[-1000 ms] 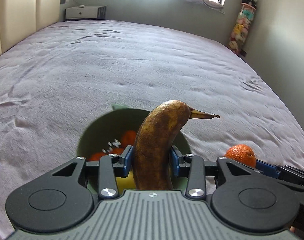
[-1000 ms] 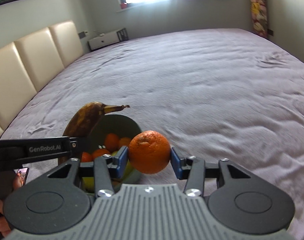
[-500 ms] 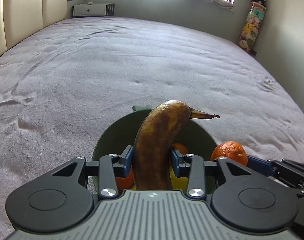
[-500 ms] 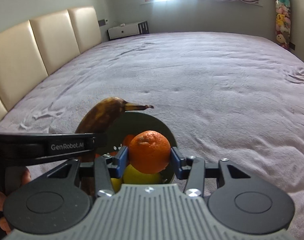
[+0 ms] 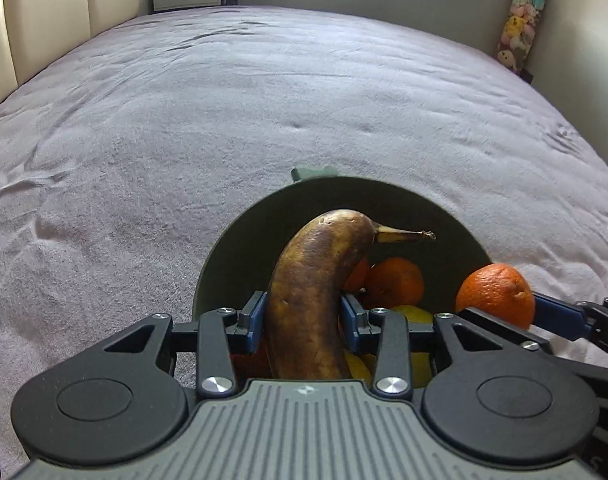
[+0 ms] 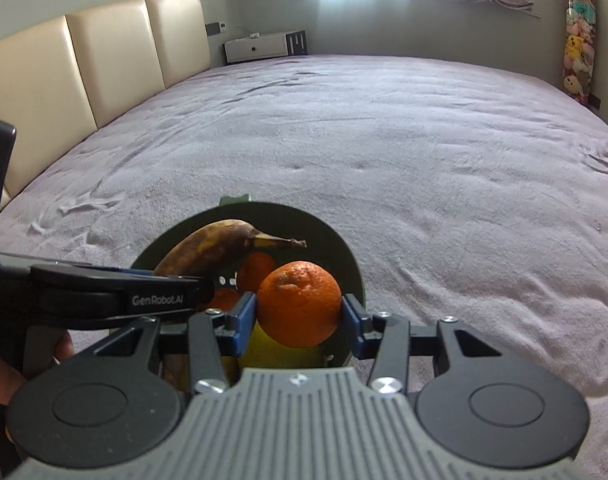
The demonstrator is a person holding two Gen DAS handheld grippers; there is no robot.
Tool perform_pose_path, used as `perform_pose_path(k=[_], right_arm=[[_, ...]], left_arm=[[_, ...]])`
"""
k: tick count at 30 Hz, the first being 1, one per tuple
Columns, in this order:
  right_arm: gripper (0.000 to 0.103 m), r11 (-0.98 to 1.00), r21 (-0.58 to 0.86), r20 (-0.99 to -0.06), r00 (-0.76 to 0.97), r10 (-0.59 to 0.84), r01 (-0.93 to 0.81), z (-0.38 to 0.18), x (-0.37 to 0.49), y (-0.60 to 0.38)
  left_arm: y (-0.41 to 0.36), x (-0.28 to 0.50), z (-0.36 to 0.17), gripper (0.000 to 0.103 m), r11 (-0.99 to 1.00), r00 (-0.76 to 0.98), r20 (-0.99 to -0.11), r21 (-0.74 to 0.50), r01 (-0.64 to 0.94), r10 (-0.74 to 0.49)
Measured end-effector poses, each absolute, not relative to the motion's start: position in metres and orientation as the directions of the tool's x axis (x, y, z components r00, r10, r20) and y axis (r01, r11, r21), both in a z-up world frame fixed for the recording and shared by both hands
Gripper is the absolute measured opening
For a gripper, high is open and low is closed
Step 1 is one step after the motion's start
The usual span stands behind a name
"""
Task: Organize fruits
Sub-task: 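Lower the banana and mandarin into the colander and open both tools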
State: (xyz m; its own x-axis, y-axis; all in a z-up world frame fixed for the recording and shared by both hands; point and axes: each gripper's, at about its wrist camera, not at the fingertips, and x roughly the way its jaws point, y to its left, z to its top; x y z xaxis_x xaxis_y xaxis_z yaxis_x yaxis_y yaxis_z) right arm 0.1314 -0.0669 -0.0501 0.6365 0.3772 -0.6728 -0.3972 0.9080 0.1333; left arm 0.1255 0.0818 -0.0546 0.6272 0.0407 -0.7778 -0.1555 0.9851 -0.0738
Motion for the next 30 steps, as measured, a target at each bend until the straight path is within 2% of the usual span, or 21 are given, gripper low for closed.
perform_pose_path(k=[9, 18, 24, 30], right_arm=[[0.044, 0.916, 0.154, -0.681, 0.632, 0.37, -0.37, -0.052, 0.134, -0.072], [0.044, 0.914, 0.161, -0.657, 0.651, 0.38, -0.371, -0.046, 0.132, -0.073], [0.044, 0.905, 0.165, -0.654, 0.644, 0.397, -0.392, -0.047, 0.129, -0.066], [0.044, 0.863, 0.176, -0.656, 0.597, 0.461, -0.473, -0.052, 0.125, -0.047]], left_arm=[[0.076, 0.127, -0.057, 0.044, 0.989, 0.63, -0.774, -0.038, -0.144, 0.062], [0.087, 0.12, -0.046, 0.057, 0.974, 0.659, -0.752, -0.141, -0.179, 0.012], [0.105, 0.112, -0.038, 0.058, 0.936, 0.679, -0.734, -0.248, -0.252, -0.012], [0.121, 0.11, -0.037, 0.057, 0.905, 0.662, -0.749, -0.285, -0.317, -0.004]])
